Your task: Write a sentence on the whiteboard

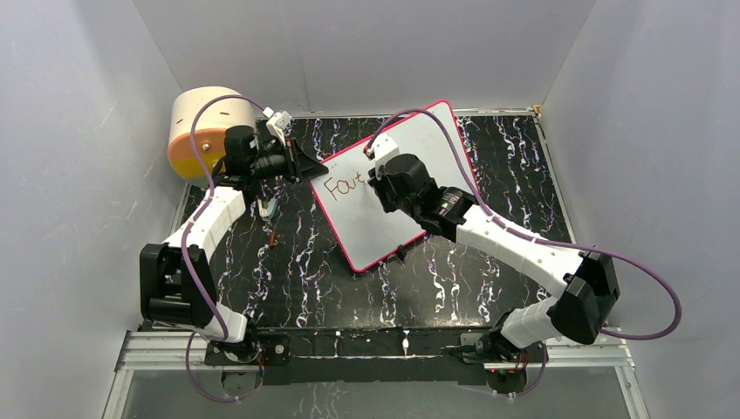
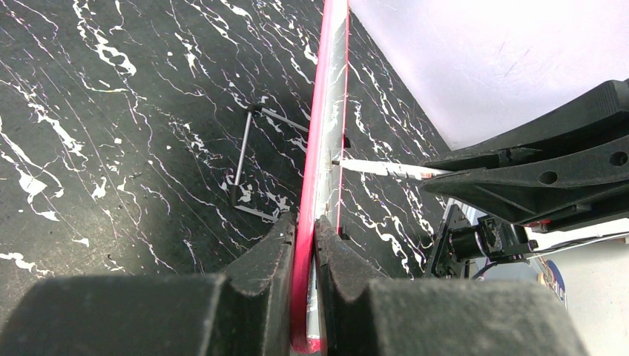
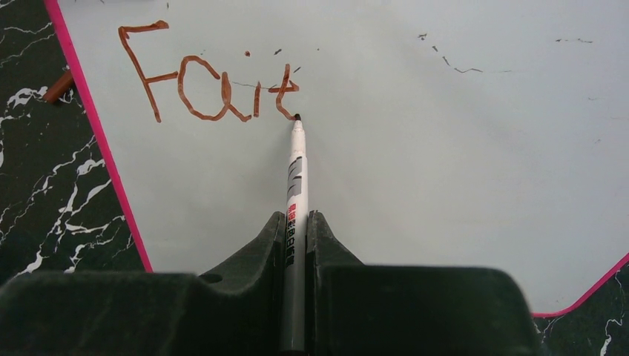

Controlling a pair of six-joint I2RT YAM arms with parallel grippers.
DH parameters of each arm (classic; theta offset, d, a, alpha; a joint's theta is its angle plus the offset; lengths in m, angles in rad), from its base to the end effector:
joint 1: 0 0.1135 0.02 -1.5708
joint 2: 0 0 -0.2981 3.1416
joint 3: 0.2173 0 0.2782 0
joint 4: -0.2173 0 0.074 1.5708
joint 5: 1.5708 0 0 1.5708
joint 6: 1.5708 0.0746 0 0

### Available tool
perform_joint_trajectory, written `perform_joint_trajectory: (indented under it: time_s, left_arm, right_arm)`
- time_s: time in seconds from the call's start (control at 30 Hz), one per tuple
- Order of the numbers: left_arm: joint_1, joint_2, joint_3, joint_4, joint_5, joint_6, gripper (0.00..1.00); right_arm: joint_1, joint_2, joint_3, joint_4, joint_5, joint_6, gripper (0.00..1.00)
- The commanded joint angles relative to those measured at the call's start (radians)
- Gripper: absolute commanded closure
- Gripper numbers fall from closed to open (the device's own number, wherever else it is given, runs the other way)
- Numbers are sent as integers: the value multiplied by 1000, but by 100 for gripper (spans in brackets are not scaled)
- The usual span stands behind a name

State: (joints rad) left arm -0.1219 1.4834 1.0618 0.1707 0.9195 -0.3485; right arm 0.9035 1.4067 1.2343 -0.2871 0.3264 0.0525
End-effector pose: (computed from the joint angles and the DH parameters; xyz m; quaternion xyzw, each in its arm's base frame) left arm 0.3718 -0.1053 0.3244 0.1903 0.7342 -0.4689 0.4526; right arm 0.2533 0.2828 0.3559 -0.2679 0.7989 0.1169 0.5256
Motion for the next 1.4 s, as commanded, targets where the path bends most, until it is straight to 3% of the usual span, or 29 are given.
perform_joint_trajectory:
  time_s: [0.0,0.67,1.37]
  left_arm:
    - [-19,18,3,-78,-54,42,100]
    - [-20,20,5,-80,-53,43,100]
    - [-21,18,5,-80,-53,45,100]
  right_arm:
    - [-5,-35,3,89,45,4,100]
    - [-33,-14,29,215,36,4,100]
    - [-39,29,55,159,12,7,100]
